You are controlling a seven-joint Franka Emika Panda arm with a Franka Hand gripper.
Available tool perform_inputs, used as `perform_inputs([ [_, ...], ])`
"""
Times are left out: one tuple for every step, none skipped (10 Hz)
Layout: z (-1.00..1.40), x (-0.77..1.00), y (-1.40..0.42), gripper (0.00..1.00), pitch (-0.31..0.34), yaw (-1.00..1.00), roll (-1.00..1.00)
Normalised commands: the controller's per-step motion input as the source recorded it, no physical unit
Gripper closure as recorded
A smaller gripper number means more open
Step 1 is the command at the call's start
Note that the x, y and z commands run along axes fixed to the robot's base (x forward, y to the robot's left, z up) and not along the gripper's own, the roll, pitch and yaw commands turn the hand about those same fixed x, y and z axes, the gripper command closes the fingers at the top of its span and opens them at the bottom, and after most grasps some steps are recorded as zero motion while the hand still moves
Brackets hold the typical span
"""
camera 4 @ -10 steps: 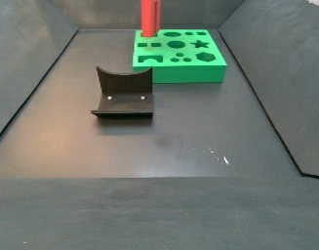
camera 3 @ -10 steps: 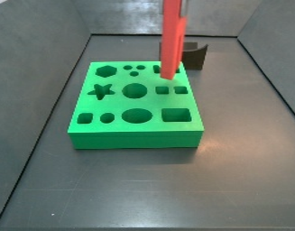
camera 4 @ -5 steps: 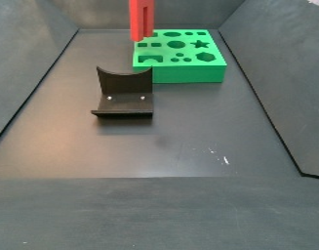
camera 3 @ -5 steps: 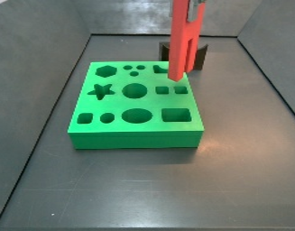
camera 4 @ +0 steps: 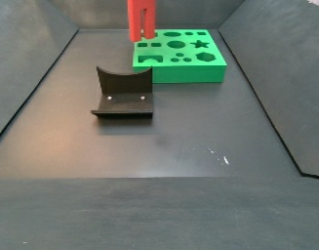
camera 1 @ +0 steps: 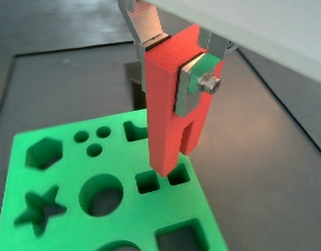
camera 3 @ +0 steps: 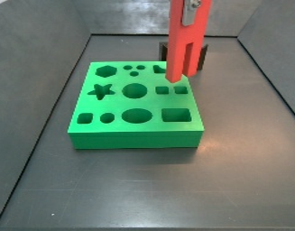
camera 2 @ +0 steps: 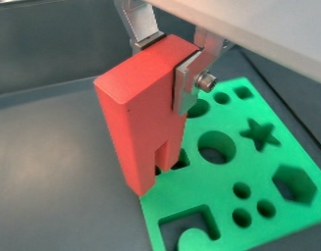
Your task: Insert the double-square object.
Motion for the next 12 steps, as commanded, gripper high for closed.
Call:
perform_inputs([
  [-0.24, 0.00, 0.00, 1.00, -0.014, -1.00, -0.05],
  [-0.24, 0.00, 0.00, 1.00, -0.014, -1.00, -0.05],
  [-0.23, 0.00, 0.00, 1.00, -0.004, -1.00, -0.06],
  [-0.23, -0.02, -0.04, 1.00, 0.000, -0.97, 0.00],
  [-0.22, -0.19, -0.10, 1.00, 0.000, -0.82, 0.00],
  [-0.14, -0.23, -0.11, 1.00, 0.000, -0.52, 0.00],
  [-0.03, -0.36, -0.01, 1.00, -0.050, -0.24, 0.04],
  [-0.02, -0.38, 0.00, 1.00, -0.076, -0.15, 0.02],
  [-0.14, -0.22, 0.00, 1.00, -0.029, -0.17, 0.01],
  [-0.23, -0.22, 0.00, 1.00, -0.043, -0.23, 0.00],
  [-0.24, -0.07, -0.07, 1.00, -0.091, -0.30, -0.15],
  [-0.20, 0.06, -0.16, 1.00, -0.069, -0.35, -0.20],
])
